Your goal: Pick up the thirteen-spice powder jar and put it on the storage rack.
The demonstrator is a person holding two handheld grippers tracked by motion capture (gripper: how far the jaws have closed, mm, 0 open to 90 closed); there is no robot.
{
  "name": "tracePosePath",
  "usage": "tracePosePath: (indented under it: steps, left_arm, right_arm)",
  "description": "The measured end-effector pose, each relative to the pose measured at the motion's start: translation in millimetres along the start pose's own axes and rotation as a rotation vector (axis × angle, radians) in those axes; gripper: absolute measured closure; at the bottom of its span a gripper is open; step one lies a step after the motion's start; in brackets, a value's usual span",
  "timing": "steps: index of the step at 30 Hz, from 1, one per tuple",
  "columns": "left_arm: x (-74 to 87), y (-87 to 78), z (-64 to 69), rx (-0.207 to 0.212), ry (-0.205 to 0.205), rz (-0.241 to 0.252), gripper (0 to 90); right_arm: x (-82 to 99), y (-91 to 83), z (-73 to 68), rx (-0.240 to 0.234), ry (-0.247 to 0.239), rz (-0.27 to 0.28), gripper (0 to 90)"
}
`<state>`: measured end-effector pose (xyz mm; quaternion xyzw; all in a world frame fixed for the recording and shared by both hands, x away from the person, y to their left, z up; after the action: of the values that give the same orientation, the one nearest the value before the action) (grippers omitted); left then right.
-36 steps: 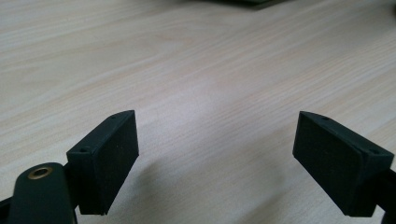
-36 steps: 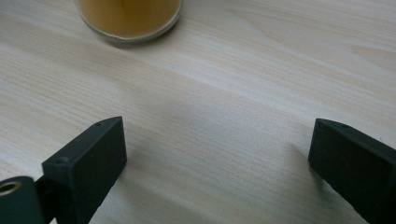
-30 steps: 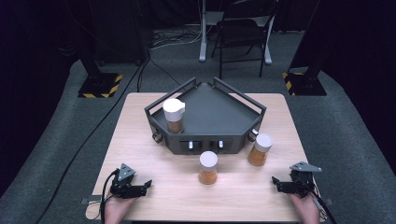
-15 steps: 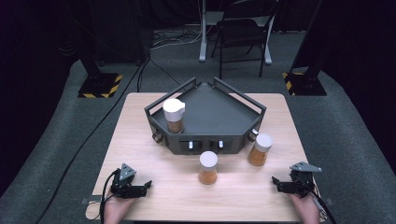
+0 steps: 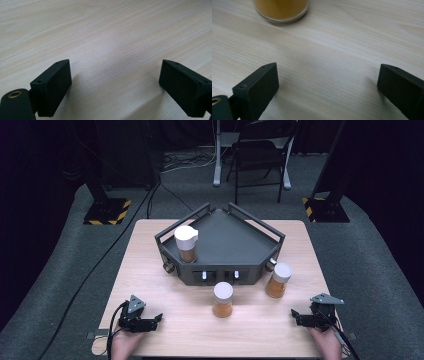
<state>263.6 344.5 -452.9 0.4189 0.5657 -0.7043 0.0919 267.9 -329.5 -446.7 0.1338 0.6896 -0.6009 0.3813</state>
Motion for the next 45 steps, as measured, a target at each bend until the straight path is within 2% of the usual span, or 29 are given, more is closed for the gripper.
tracePosePath:
  steps: [5, 11, 25, 45]
  left_arm:
    - [0.0, 0.0, 0.0, 0.000, 0.000, 0.000, 10.8]
    - [-0.3, 0.2, 0.0, -0.001, -0.001, -0.001, 10.3]
    - [-0.3, 0.1, 0.1, -0.002, -0.002, -0.002, 10.2]
    - [-0.2, 0.1, 0.1, -0.002, -0.002, -0.001, 10.2]
  right_arm:
    - [-2.7, 1.9, -4.4, 0.001, 0.009, -0.008, 0.0]
    - [-2.6, 1.9, -2.0, -0.010, 0.001, -0.008, 0.0]
    - [-0.8, 0.7, 2.1, -0.004, 0.008, -0.002, 2.1]
    - [-0.7, 0.7, 2.0, -0.004, 0.008, -0.002, 2.1]
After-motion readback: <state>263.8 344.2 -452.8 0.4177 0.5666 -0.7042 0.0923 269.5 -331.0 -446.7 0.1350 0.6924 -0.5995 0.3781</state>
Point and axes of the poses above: each handheld gripper's, and its own axes: y roughly forward along the jaws, x roughly out of its underside, z roughly to its right, the point moved 2 cm from there along y, roughly forward along the jaws, and after that the axes turned 4 degrees about -z, right-handed, at the moved point
